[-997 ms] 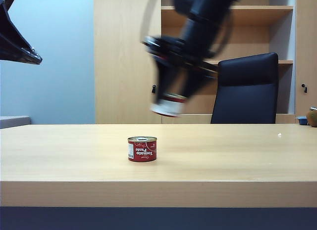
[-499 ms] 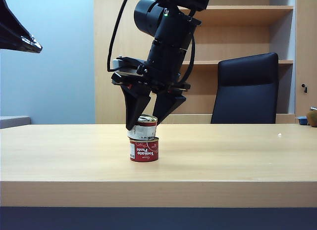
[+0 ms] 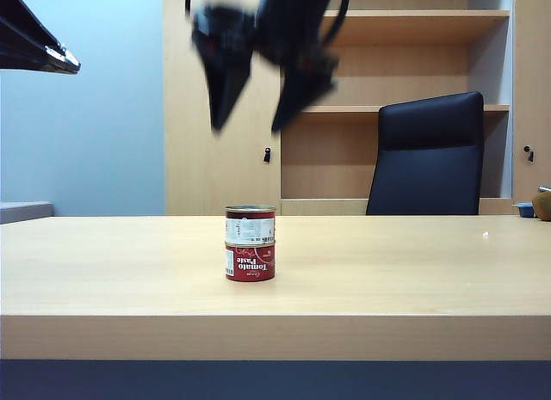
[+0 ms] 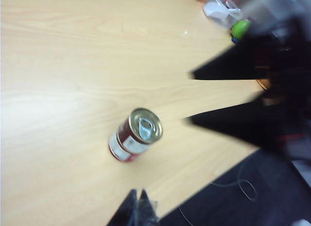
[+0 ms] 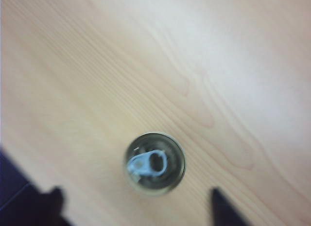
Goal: Stack a can of tomatoes on the right onto the can of tomatoes on the left.
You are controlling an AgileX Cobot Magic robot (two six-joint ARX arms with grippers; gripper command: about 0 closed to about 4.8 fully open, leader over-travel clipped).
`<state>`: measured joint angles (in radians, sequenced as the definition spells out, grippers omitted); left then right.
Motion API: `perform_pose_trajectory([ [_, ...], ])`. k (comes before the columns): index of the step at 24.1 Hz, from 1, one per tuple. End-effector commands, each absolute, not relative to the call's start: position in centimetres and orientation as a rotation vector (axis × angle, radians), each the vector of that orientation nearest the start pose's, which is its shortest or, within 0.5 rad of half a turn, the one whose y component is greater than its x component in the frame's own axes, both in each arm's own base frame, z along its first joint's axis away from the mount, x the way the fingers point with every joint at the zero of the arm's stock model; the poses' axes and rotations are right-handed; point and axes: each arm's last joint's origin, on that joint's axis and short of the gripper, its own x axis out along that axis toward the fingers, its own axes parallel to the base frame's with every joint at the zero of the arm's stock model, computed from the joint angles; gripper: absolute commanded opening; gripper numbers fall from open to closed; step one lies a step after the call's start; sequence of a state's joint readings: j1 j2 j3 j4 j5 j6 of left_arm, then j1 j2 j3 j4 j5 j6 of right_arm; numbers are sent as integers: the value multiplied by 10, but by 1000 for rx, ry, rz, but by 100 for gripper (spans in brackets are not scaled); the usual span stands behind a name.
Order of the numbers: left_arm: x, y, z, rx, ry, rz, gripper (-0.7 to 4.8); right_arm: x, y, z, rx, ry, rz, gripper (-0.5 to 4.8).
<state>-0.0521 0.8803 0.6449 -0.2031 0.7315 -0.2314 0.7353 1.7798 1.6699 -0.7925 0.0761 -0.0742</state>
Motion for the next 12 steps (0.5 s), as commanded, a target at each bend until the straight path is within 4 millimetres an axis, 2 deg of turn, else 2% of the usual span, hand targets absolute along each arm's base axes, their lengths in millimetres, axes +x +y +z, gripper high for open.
perform_pose_trajectory([
  [1,188,-26,282,-319,379,-623,-3,251,249,359,-431,697,716,-10],
  [4,184,-23,291,-282,291,-486,-3,221,237,380,-377,502,711,-6],
  [6,178,-20,294,-265,252,-406,-3,205,224,385,-314,374,682,-6],
  [7,174,-18,295,-257,227,-346,-3,196,216,385,-252,310,662,-6],
  [9,154,-12,295,-192,129,-171,-3,164,177,370,-61,110,618,-6],
  [12,138,-9,293,-157,67,-119,-3,140,146,356,72,-46,528,-6],
])
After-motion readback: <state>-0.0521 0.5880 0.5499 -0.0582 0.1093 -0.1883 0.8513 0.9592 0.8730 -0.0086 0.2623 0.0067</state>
